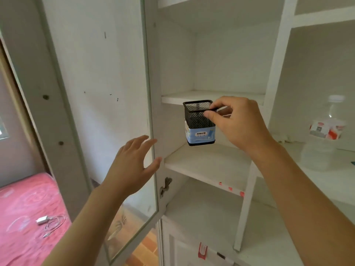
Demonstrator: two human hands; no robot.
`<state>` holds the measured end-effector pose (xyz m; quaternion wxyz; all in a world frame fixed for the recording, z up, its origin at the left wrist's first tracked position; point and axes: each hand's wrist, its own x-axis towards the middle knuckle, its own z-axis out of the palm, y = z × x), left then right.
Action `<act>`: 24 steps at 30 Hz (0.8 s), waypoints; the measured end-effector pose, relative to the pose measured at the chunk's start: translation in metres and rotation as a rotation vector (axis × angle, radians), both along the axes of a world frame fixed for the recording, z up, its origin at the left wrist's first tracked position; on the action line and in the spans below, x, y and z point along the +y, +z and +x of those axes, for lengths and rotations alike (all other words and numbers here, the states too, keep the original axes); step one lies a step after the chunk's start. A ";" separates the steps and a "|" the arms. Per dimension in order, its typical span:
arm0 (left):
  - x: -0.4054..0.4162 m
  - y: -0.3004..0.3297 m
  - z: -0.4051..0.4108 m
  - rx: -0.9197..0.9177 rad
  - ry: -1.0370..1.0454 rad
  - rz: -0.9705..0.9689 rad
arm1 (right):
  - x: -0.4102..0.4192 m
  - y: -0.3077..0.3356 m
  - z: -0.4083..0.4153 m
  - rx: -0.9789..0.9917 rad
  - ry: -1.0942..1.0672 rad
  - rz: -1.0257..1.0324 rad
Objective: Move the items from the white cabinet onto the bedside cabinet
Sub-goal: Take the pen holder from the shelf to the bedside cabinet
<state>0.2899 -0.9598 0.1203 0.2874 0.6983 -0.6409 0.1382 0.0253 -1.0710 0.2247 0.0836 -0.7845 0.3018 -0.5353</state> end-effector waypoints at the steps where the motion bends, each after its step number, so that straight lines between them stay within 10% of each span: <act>1: 0.009 -0.006 -0.007 0.001 0.030 0.021 | 0.002 -0.009 -0.006 0.010 0.016 0.017; 24: 0.289 -0.116 -0.069 0.041 0.667 0.220 | 0.135 -0.185 0.028 0.150 0.616 0.232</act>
